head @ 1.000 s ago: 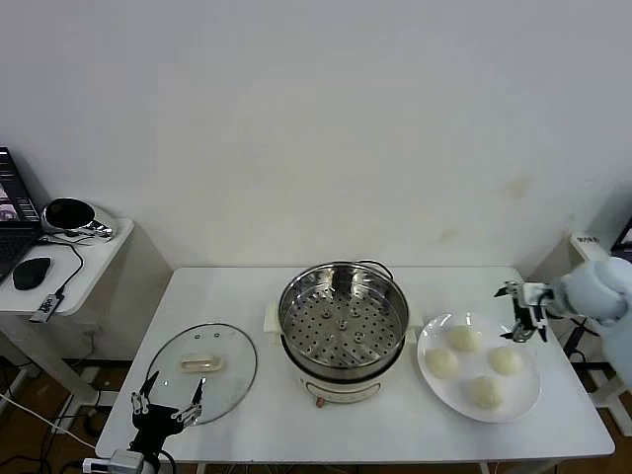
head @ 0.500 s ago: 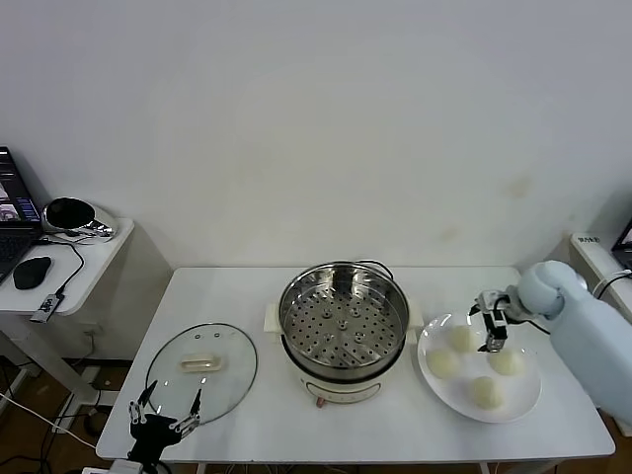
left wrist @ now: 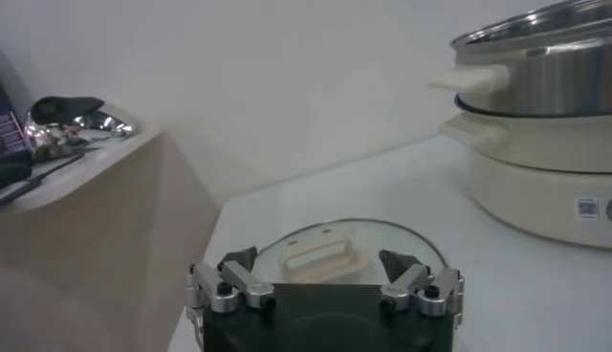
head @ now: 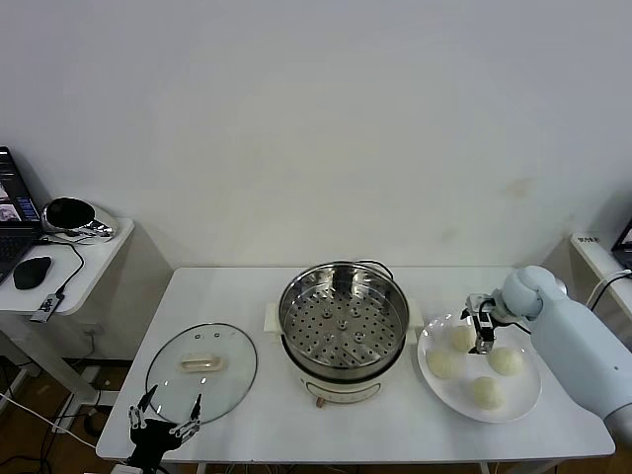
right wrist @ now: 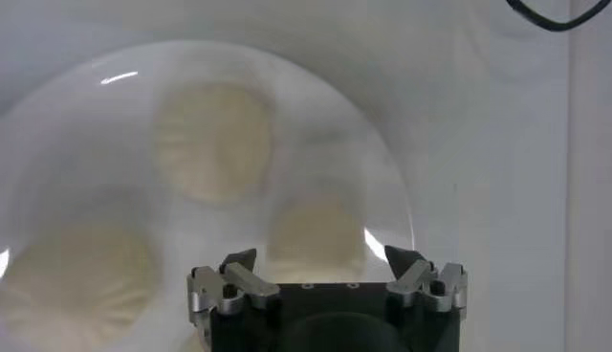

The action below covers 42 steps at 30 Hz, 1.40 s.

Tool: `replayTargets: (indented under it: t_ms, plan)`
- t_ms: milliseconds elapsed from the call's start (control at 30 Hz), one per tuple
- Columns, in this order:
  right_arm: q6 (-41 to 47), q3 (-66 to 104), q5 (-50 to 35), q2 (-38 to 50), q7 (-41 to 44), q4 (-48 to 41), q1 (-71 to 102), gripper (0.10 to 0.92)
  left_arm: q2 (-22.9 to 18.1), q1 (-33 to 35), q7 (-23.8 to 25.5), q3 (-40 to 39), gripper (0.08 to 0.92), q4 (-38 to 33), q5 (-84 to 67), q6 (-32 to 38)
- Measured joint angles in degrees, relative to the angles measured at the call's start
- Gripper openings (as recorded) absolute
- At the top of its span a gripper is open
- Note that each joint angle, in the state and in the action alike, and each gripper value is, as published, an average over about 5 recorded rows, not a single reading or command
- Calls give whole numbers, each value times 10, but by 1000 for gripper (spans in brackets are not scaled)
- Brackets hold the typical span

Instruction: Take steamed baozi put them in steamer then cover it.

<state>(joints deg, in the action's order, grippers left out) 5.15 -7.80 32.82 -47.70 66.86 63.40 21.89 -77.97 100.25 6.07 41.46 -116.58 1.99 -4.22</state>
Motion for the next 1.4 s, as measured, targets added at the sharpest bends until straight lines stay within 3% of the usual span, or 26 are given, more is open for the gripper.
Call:
replayTargets:
  t_ms: [67, 233, 433, 833, 1133, 1400]
  plan:
    - [0, 0, 1, -1, -2, -3, 0, 812, 1, -1, 0, 1, 823, 0, 0, 0]
    - [-1, 0, 1, -6, -7, -12, -1, 679, 1, -4, 0, 0, 823, 4, -1, 0]
    - [-1, 0, -2, -7, -7, -16, -3, 625, 2, -6, -1, 0, 823, 8, -1, 0]
    - [17, -19, -55, 24, 15, 15, -31, 601, 2, -13, -1, -6, 823, 11, 0, -1]
    - [48, -116, -162, 63, 49, 60, -145, 574, 9, -25, -8, -12, 823, 16, 3, 0]
    - [60, -234, -262, 35, 77, 62, -292, 568, 9, -26, -10, -9, 823, 7, 6, 0]
